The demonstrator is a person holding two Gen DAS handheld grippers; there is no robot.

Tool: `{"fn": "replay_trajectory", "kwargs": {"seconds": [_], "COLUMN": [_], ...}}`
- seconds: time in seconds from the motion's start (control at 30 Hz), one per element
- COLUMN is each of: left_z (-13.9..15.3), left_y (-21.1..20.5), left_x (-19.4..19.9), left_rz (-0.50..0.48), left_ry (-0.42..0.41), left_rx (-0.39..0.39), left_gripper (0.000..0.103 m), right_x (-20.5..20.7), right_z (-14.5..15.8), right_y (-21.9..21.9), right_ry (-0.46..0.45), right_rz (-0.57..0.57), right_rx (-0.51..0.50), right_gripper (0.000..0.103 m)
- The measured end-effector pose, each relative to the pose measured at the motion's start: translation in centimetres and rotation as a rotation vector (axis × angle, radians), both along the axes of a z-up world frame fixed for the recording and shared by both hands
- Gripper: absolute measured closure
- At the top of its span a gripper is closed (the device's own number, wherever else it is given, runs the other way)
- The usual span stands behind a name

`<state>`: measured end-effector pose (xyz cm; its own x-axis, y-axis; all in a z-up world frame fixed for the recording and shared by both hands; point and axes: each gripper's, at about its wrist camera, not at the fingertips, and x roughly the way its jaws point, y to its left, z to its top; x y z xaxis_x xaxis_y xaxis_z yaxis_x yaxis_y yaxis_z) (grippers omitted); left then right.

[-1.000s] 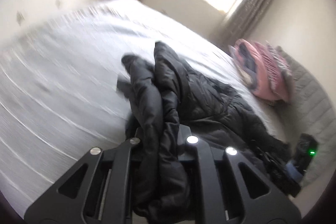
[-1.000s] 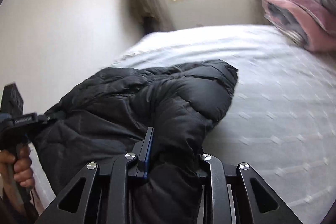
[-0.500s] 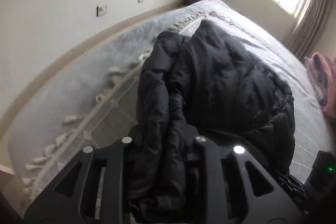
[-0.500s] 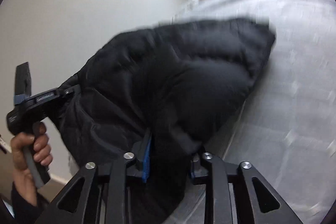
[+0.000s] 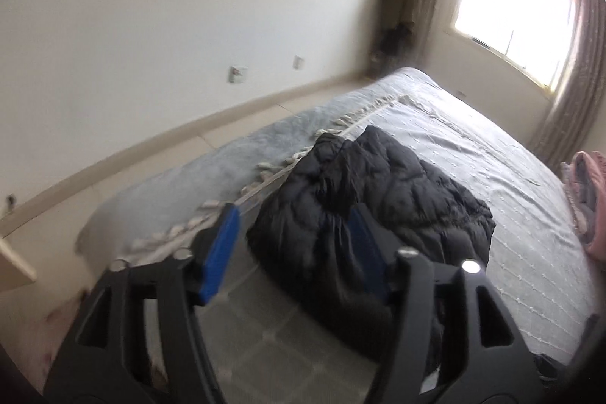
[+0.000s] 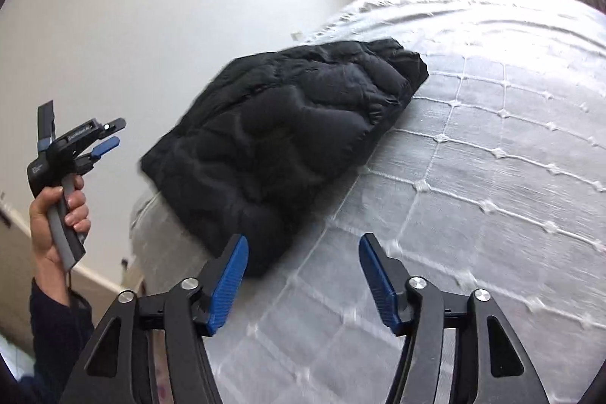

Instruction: Fold large clothes

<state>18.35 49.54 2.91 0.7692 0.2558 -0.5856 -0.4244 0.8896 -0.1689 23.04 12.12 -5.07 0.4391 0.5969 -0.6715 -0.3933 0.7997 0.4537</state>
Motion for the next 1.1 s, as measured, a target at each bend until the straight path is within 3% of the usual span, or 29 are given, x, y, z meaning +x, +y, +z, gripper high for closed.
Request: {"fn": "replay_trajectory", "kwargs": {"seconds": [0.1, 0.17, 0.3, 0.47, 0.57, 0.7, 0.9, 1.1], "left_z": [-0.8, -1.8, -2.9, -3.4, -3.4, -4.6, -6.5, -5.5], "left_y": [-6.0, -9.4, -14.1, -16.7, -17.7, -20.0, -23.4, -24.2], "left_x": [-6.2, -9.5, -12.5, -14.5, -16.1, -18.1, -16.9, -17.3], "left_rz": [-0.036, -0.064, -0.069, -0.033, 0.028, 0.076, 0.007, 0.036], "left_ry": [-0.036, -0.033, 0.003, 0.067, 0.071, 0.071, 0.161, 0.146], "left_rx": [0.02, 0.002, 0.02, 0.097, 0.123, 0.144, 0.128, 0.152], "left_gripper": [0.018, 0.017, 0.015, 0.015, 0.015, 0.014, 0.013, 0.013], "right_x": [-2.7, -5.2, -8.9, -12.7, -13.1, -13.1, -14.1, -13.6], "right_z": [1.8, 3.3, 5.5, 7.2, 6.9, 5.2, 4.6, 5.2], "right_y": [-0.1, 0.0, 0.1, -1.8, -2.8, -4.0, -6.2, -8.0], "right_ry": [0.009, -0.03, -0.136, -0.271, -0.304, -0.282, -0.333, -0.323], "right_rz": [0.093, 0.134, 0.157, 0.159, 0.13, 0.132, 0.098, 0.043], "right_rx": [0.014, -0.011, -0.088, -0.1, -0.069, -0.071, -0.136, -0.046], "right_gripper": [0.029, 0.026, 0.02, 0.017, 0.016, 0.015, 0.015, 0.009]}}
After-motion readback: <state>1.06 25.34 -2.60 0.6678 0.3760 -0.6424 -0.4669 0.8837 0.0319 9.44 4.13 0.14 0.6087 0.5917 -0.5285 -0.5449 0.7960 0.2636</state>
